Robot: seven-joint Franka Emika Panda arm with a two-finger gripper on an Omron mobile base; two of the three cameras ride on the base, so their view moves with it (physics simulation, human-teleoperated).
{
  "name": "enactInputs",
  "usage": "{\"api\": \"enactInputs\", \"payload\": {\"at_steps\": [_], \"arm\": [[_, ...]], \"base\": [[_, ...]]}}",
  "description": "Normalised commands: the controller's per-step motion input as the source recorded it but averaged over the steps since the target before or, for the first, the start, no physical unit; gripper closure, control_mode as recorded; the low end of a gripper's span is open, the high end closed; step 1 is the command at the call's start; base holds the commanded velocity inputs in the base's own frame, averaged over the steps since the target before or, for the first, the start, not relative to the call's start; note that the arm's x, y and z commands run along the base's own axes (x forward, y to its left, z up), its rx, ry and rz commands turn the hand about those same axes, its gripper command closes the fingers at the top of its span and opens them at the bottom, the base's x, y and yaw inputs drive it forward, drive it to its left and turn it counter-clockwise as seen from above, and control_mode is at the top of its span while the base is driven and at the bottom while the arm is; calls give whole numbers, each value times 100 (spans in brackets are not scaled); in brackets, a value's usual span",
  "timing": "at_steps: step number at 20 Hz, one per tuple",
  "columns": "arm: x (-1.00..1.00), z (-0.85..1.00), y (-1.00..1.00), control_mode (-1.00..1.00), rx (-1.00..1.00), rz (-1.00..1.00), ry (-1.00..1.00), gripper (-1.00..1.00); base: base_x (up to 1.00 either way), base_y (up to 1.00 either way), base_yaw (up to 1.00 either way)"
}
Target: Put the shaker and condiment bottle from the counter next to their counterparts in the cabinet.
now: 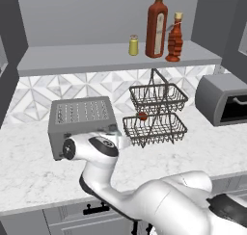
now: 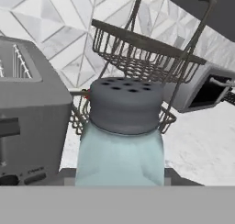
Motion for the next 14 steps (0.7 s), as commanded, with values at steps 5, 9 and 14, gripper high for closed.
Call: {"api": "enactInputs", "payload": {"at_steps": [5, 9, 14], "arm": [[-22, 85, -46, -100, 4, 6, 5, 100], [-18, 90, -46, -100, 5, 12, 1, 100], [-20, 93, -35, -100, 2, 17, 0, 100]], "base": [[0, 0, 0], [0, 0, 0], [0, 0, 0]]}}
